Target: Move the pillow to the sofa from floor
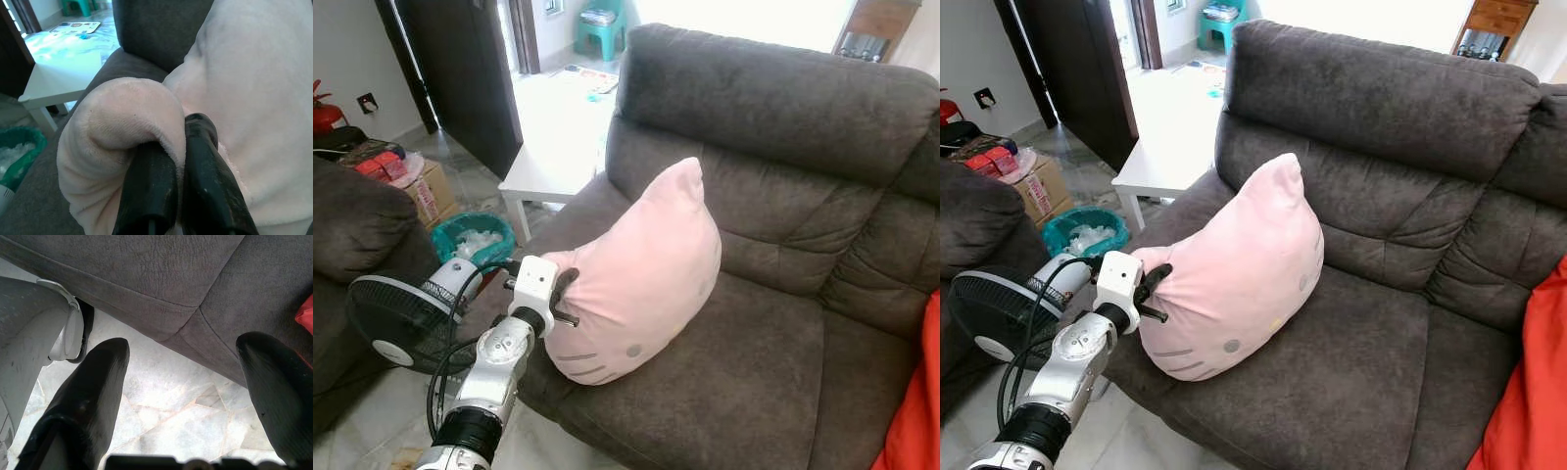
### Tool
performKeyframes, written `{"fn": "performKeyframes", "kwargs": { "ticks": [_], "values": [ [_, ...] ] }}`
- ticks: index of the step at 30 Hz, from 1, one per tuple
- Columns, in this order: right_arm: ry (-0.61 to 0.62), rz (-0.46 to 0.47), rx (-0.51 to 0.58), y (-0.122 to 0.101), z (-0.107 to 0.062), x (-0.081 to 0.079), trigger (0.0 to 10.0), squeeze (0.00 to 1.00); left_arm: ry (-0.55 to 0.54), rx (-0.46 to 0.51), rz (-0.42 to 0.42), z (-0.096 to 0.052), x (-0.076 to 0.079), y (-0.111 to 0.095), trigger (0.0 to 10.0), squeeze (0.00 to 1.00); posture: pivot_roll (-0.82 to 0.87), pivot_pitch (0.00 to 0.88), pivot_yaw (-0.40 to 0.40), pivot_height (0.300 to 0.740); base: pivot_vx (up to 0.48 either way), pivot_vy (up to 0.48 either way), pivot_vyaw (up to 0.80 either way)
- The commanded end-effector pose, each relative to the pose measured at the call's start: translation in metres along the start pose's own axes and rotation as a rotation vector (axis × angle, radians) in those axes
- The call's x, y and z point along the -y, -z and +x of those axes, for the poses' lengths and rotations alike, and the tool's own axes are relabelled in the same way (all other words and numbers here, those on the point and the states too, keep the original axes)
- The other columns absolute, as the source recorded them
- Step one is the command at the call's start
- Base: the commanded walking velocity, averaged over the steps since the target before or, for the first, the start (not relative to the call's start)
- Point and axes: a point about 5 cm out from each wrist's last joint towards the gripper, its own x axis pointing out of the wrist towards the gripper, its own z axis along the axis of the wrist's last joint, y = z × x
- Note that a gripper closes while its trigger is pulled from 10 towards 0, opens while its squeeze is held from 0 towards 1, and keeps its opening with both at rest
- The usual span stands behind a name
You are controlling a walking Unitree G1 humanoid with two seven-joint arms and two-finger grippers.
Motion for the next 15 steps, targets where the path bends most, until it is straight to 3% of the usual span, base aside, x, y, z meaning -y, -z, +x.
{"fn": "performKeyframes", "kwargs": {
  "ticks": [1, 2, 3, 4, 15],
  "values": [
    [-0.003, 0.008, -0.019, 0.004, -0.0006, 0.0008, 10.0, 0.0, -0.007, 0.053, 0.022, 0.0004, -0.0031, -0.0115, 10.0, 0.34, 0.06, 0.025, -0.046, 0.74, 0.0, 0.0, 0.0],
    [-0.004, 0.009, -0.021, 0.0042, -0.0006, 0.0008, 10.0, 0.0, -0.01, 0.053, 0.019, 0.0004, -0.0027, -0.0114, 10.0, 0.6, 0.06, 0.025, -0.046, 0.74, 0.0, 0.0, 0.0],
    [-0.005, 0.01, -0.023, 0.0043, -0.0006, 0.0007, 10.0, 0.0, -0.015, 0.053, 0.018, 0.0004, -0.0025, -0.0113, 10.0, 0.6, 0.06, 0.025, -0.046, 0.74, 0.0, 0.0, 0.0],
    [-0.007, 0.008, -0.024, 0.0043, -0.0005, 0.0006, 10.0, 0.0, -0.016, 0.052, 0.016, 0.0004, -0.0024, -0.0111, 10.0, 0.74, 0.06, 0.025, -0.046, 0.74, 0.0, 0.0, 0.0],
    [-0.015, 0.01, -0.019, 0.0017, 0.0001, 0.0012, 10.0, 0.0, -0.041, 0.064, -0.005, 0.0015, 0.0012, -0.0121, 10.0, 0.74, 0.06, 0.02, -0.046, 0.74, 0.0, 0.0, 0.0]
  ]
}}
